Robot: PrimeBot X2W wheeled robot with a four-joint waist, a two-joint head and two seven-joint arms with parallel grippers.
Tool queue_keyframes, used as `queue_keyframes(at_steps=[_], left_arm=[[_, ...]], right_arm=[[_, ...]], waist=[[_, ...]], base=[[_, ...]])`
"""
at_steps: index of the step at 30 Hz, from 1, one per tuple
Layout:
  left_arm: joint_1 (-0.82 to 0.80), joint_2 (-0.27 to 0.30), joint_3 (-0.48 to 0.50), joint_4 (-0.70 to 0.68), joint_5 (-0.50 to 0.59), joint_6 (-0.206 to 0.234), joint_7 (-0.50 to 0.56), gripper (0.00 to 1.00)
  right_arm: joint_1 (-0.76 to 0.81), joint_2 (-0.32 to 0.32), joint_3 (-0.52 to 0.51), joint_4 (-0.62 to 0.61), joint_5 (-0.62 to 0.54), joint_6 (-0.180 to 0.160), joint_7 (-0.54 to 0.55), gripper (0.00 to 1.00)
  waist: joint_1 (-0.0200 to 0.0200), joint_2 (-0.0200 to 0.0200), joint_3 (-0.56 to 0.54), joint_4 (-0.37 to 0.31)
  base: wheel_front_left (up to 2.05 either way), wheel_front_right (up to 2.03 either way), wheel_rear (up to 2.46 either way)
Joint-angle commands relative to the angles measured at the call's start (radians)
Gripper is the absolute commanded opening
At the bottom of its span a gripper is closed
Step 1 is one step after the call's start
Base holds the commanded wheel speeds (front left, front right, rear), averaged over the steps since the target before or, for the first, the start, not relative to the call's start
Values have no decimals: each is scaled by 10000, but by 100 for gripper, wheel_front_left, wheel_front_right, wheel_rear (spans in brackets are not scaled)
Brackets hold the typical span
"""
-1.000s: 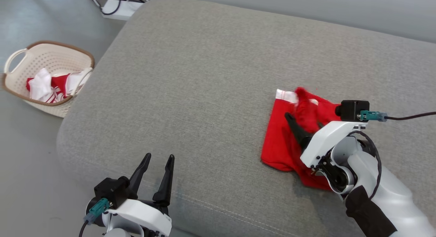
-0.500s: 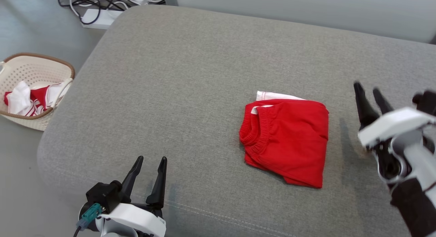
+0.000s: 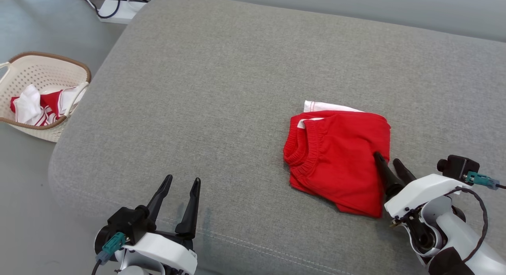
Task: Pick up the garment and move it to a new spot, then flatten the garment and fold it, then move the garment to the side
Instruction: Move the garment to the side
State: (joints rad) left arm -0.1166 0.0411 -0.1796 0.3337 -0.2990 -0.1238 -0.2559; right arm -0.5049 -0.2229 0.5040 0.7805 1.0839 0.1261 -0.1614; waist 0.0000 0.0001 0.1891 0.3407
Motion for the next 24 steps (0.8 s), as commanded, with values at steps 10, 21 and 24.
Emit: queue_keyframes(at_steps=[10,21,24], left_arm=[[-291,91,398,-181,-140,-69,-59,100],[-387,91,459,-265,-42,-69,-59,100],[-506,91,453,-277,197,-69,-59,100]], right_arm=[[-213,548,936,104,481,46,696,73],[-435,184,970,183,534,46,-362,0],[-256,171,984,126,614,46,-523,0]], waist=[[0,-1,-46,362],[0,-1,-338,-505],[0,-1,-488,-1109]], base=[[0,0,0],[0,0,0],[0,0,0]])
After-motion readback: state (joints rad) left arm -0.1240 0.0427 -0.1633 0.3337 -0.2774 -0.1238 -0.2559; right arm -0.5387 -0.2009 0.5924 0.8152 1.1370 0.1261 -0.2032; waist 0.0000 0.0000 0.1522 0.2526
